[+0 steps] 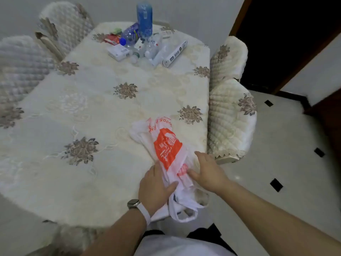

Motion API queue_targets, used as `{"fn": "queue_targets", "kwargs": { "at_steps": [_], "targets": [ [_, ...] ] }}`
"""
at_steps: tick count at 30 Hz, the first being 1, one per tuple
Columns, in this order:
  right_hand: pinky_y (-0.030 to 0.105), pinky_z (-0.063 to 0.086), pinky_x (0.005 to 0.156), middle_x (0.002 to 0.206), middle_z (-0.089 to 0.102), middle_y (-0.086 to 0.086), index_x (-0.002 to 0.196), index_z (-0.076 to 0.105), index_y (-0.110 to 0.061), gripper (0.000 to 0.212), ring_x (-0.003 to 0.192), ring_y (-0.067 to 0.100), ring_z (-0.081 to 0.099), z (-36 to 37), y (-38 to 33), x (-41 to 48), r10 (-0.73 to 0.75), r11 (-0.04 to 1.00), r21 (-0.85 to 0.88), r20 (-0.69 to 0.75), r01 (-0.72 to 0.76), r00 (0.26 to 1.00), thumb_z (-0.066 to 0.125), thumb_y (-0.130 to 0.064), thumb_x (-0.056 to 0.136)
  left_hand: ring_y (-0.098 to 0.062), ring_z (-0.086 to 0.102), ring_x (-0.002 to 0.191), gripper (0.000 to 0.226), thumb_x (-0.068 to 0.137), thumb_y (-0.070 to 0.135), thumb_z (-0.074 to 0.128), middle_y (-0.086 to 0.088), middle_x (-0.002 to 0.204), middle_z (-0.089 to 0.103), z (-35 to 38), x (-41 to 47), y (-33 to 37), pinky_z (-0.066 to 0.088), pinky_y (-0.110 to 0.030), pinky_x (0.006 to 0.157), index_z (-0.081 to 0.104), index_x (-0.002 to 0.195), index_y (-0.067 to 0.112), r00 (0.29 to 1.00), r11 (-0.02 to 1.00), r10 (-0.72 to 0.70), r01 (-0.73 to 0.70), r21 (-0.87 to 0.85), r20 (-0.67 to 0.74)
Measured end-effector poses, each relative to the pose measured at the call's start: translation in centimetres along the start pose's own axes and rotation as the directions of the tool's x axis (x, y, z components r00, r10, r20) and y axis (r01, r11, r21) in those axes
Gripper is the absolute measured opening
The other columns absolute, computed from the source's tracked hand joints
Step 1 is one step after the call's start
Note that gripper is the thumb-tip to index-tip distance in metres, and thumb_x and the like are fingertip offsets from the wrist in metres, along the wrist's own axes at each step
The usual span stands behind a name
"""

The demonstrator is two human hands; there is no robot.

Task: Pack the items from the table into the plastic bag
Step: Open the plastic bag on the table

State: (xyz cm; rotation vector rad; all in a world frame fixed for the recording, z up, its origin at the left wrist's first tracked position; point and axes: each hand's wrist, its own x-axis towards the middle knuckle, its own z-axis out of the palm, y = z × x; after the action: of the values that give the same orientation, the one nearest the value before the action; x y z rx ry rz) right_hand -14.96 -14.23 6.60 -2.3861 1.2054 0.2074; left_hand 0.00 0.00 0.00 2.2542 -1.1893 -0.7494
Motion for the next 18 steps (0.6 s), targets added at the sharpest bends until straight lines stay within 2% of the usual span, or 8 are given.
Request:
{"fn": "queue_targets", "kwargs": {
  "at_steps": [2, 4, 7, 9, 12, 14, 16, 18],
  "targets": [
    [0.036, 0.032, 0.107, 0.152, 0.033, 0.006, 0.151, 0.019, -0.014, 0.087, 0.138, 0.023, 0.033, 0.6, -0.6, 1.3, 0.094, 0.982, 0.162, 0.042, -0.099, 0.995, 0.058, -0.057, 0.086, -0.021, 0.056, 0.113, 0.081, 0.075, 0.061, 0.063, 0.001, 0.125, 0.057, 0.0, 1.0, 0.1, 0.050, -0.038, 0.093, 0.040, 0.140, 0.020, 1.000, 1.000, -0.007, 0.007, -0.030, -0.005],
    [0.035, 0.037, 0.102, 0.146, 0.042, 0.005, 0.150, 0.021, -0.015, 0.090, 0.133, 0.025, 0.041, 1.1, -1.2, 2.2, 0.157, 0.938, 0.299, 0.091, -0.178, 0.983, 0.066, -0.052, 0.082, -0.023, 0.057, 0.107, 0.052, 0.082, 0.046, 0.064, -0.002, 0.113, 0.061, 0.1, 1.6, 0.0, 0.048, -0.036, 0.089, 0.052, 0.124, 0.017, 1.000, 1.000, 0.014, -0.014, 0.008, 0.008],
    [0.030, 0.042, 0.079, 0.112, 0.056, -0.007, 0.133, 0.034, -0.018, 0.069, 0.102, 0.017, 0.057, 2.0, -2.1, 3.5, 0.160, 0.869, 0.448, 0.146, -0.209, 0.976, 0.071, -0.045, 0.080, -0.026, 0.057, 0.094, 0.015, 0.090, 0.025, 0.059, -0.003, 0.097, 0.060, -0.3, 2.4, -0.1, 0.047, -0.038, 0.078, 0.057, 0.101, 0.015, 0.997, 0.997, 0.076, -0.076, -0.025, -0.013],
    [0.031, 0.044, 0.073, 0.102, 0.058, -0.008, 0.119, 0.043, -0.017, 0.052, 0.091, 0.015, 0.058, 2.4, -2.6, 4.1, 0.157, 0.855, 0.481, 0.112, -0.192, 0.981, 0.071, -0.038, 0.081, -0.023, 0.056, 0.086, 0.003, 0.091, 0.017, 0.057, -0.001, 0.090, 0.058, -0.9, 2.7, -0.1, 0.045, -0.037, 0.073, 0.056, 0.094, 0.015, 0.996, 0.993, 0.072, -0.076, -0.095, -0.048],
    [0.034, 0.049, 0.071, 0.087, 0.064, -0.002, 0.096, 0.053, -0.018, 0.023, 0.081, 0.020, 0.061, 2.6, -3.2, 4.9, 0.153, 0.841, 0.516, 0.066, -0.165, 0.986, 0.067, -0.021, 0.079, -0.016, 0.054, 0.079, 0.009, 0.092, 0.011, 0.054, 0.003, 0.085, 0.057, -2.1, 2.9, 0.5, 0.040, -0.031, 0.067, 0.052, 0.091, 0.020, 0.995, 0.979, 0.031, -0.050, -0.199, -0.098],
    [0.031, 0.045, 0.065, 0.078, 0.063, -0.002, 0.084, 0.052, -0.021, 0.014, 0.073, 0.019, 0.059, 2.0, -3.6, 5.5, 0.140, 0.832, 0.535, 0.053, -0.147, 0.989, 0.064, -0.016, 0.078, -0.013, 0.052, 0.073, 0.016, 0.091, 0.005, 0.050, 0.006, 0.081, 0.055, -3.2, 3.2, 1.2, 0.038, -0.025, 0.061, 0.049, 0.088, 0.021, 0.989, 0.963, -0.032, -0.008, -0.269, -0.143],
    [0.029, 0.042, 0.062, 0.076, 0.061, -0.005, 0.080, 0.052, -0.020, 0.011, 0.070, 0.015, 0.056, 1.0, -4.2, 6.1, 0.109, 0.834, 0.542, 0.019, -0.102, 0.994, 0.061, -0.015, 0.079, -0.008, 0.051, 0.069, 0.021, 0.089, 0.000, 0.047, 0.008, 0.078, 0.054, -4.6, 3.7, 2.0, 0.034, -0.016, 0.056, 0.047, 0.088, 0.021, 0.974, 0.947, -0.106, 0.037, -0.319, -0.202],
    [0.024, 0.042, 0.061, 0.078, 0.061, -0.009, 0.084, 0.055, -0.019, 0.007, 0.071, 0.009, 0.056, -0.3, -4.7, 6.6, 0.055, 0.837, 0.546, -0.003, -0.044, 0.998, 0.059, -0.014, 0.082, -0.009, 0.051, 0.066, 0.024, 0.089, -0.002, 0.045, 0.009, 0.077, 0.053, -6.3, 4.3, 2.7, 0.031, -0.015, 0.054, 0.047, 0.091, 0.021, 0.954, 0.935, -0.154, 0.056, -0.350, -0.259]
  ]
}}
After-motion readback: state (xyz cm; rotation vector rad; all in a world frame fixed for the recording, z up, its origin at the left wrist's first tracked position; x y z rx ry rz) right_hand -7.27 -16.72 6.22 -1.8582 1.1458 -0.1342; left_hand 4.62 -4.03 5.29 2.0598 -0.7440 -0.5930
